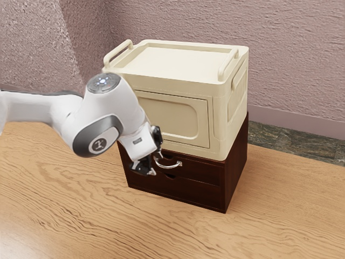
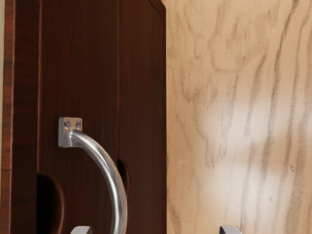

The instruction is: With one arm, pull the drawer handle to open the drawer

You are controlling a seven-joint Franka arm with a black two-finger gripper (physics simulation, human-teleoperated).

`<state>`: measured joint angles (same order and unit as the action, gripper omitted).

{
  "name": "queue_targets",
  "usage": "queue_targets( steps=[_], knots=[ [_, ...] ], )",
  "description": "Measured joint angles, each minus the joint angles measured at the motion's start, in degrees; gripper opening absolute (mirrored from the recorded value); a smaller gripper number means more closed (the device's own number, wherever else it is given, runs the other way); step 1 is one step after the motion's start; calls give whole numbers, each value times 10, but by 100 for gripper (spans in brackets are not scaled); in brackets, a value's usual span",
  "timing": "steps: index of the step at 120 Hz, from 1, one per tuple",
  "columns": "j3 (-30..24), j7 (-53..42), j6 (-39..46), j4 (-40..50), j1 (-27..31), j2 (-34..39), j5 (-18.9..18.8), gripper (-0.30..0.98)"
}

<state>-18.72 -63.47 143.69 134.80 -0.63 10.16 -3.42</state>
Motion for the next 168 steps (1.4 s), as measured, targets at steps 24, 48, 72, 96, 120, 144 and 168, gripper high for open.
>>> queue_targets(
  steps=[24, 48, 72, 96, 120, 144, 168],
  knots=[
    [3, -9, 35, 2, 7, -25, -19, 29],
    [6, -16, 69, 2, 6, -45, -34, 25],
    [5, -15, 88, 20, 0, -52, -13, 17],
    [4, -15, 92, 47, -17, -26, 5, -2],
    [3, -11, 95, 102, -33, 29, 25, -7],
    [3, -10, 92, 152, -50, 90, 44, -9],
    [3, -8, 89, 178, -63, 122, 66, -9]
  ],
)
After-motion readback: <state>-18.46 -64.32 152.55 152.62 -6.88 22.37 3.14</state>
